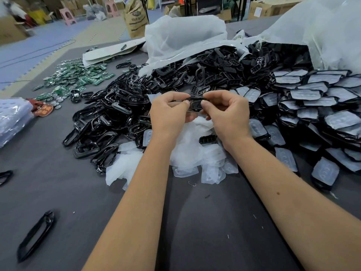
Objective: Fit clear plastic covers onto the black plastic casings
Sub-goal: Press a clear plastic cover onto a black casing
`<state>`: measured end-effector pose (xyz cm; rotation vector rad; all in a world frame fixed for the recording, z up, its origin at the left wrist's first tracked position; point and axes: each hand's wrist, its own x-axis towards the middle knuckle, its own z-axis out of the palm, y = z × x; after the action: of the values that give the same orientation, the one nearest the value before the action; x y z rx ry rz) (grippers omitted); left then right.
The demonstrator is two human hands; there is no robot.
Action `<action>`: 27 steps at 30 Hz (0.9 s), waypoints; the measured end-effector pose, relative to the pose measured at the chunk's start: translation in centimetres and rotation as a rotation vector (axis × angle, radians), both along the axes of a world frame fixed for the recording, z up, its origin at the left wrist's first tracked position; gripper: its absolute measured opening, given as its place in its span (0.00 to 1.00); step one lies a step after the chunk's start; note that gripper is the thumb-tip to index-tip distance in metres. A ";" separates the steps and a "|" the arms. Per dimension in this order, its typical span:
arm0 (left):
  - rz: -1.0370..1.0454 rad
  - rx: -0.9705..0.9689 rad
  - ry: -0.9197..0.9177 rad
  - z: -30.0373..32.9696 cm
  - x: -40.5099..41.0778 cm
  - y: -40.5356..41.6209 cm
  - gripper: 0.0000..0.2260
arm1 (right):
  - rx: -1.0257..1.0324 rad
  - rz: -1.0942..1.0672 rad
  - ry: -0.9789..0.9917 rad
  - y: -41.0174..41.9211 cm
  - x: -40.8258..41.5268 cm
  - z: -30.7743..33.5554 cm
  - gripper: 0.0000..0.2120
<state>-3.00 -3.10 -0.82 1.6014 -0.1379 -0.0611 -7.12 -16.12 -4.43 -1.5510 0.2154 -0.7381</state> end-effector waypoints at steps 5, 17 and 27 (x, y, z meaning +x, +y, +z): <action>-0.013 -0.041 0.029 -0.2 0.1 0.0 0.06 | 0.030 0.009 0.023 0.0 -0.1 0.0 0.05; -0.083 -0.140 0.063 -0.5 -0.2 -0.2 0.05 | -0.069 -0.151 0.090 0.0 -0.1 0.1 0.06; -0.114 -0.158 0.071 -0.7 0.2 0.4 0.06 | -0.172 -0.170 0.166 0.0 -0.3 0.4 0.13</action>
<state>-2.81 -2.74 -1.49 1.4310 -0.1745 -0.1909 -7.39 -16.12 -4.05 -1.7752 0.4198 -0.7766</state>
